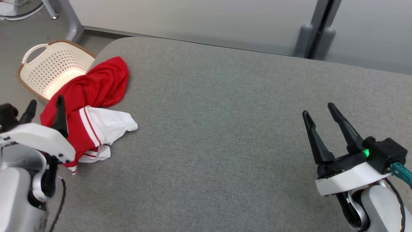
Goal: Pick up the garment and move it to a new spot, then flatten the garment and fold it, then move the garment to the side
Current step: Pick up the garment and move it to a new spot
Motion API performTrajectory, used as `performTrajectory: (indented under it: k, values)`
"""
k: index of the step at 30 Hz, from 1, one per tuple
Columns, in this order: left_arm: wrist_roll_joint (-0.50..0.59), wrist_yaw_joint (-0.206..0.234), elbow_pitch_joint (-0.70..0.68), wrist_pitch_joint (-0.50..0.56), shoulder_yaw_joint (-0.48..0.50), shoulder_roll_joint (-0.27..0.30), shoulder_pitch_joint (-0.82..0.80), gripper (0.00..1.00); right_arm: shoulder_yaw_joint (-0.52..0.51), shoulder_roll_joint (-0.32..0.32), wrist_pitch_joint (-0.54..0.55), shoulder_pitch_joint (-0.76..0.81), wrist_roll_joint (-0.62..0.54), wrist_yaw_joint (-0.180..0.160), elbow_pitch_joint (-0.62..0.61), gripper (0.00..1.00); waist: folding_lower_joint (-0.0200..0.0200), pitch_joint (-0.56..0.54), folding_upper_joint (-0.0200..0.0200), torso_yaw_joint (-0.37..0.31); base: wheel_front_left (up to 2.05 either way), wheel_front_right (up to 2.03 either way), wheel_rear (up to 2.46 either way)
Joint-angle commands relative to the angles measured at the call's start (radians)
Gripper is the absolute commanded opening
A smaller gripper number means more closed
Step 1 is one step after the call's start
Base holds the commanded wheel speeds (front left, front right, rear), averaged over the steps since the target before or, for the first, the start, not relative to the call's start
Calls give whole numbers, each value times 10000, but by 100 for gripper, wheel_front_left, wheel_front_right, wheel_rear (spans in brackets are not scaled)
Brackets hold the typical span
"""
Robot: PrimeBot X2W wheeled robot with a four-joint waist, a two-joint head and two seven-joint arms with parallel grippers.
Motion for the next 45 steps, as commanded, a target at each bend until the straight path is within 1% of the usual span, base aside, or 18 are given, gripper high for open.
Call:
performTrajectory:
  k: [1,3,6,10,12,15,16,18,19,20,23,29,34,35,39,45]
  values:
    - [-124,-54,220,117,125,99,-300,100,-5,-119,39,-143,2,-3,-84,100,0,577,0,-540,0,0,0]
    - [-428,-173,866,444,344,286,-869,100,9,-261,61,-293,38,-2,-273,100,0,943,0,-860,0,0,0]
    - [-815,-383,1833,755,571,392,-1554,100,13,-502,46,-491,93,-3,-444,100,0,1446,0,-1301,0,0,0]
    - [-1216,-578,3309,1281,766,621,-2037,100,95,-676,-7,-744,177,-3,-605,100,0,1942,0,-1800,0,0,0]
    - [-1196,-695,4063,1524,615,672,-2074,100,125,-740,-21,-841,242,-3,-634,100,0,2085,0,-1975,0,0,0]
    - [-1472,-1007,5144,1768,611,582,-2095,100,183,-772,-74,-946,292,-3,-597,100,0,2208,0,-2177,0,0,0]
    - [-1646,-1185,5772,1958,566,515,-2109,100,181,-781,-112,-1021,320,-3,-573,100,0,2249,0,-2253,0,0,0]
    - [-1750,-1322,6318,2057,582,439,-2109,100,186,-777,-128,-1051,319,-3,-543,100,0,2260,0,-2296,0,0,0]
    - [-1768,-1329,6546,1981,593,412,-2108,39,183,-778,-133,-1075,331,-3,-535,100,0,2262,0,-2311,0,0,0]
    - [-1771,-1360,6706,1907,595,396,-2118,0,181,-773,-130,-1097,336,-3,-520,100,0,2257,0,-2317,0,0,0]
    - [-1658,-1539,6964,1549,522,452,-2349,0,134,-747,-169,-1088,343,-3,-437,100,0,2169,0,-2285,0,0,0]
    - [-1187,-1842,6797,630,277,949,-2930,0,114,-502,-208,-1018,305,-3,-236,100,0,1565,0,-2226,0,0,0]
    - [-733,-2054,6145,383,-100,1297,-3301,0,47,-141,-208,-817,235,-3,-59,100,0,783,0,-2366,0,0,0]
    - [-733,-2054,6145,383,-100,1297,-3301,0,47,-141,-208,-817,235,-3,-59,100,0,783,0,-2366,0,0,0]
    - [-424,-2152,5190,641,-453,1493,-3556,0,-78,190,-213,-592,197,-3,41,100,0,139,0,-2637,0,0,0]
    - [-308,-2089,2964,1486,-922,1401,-3485,0,-288,557,-213,-321,60,-3,79,100,0,-524,0,-3304,0,0,0]
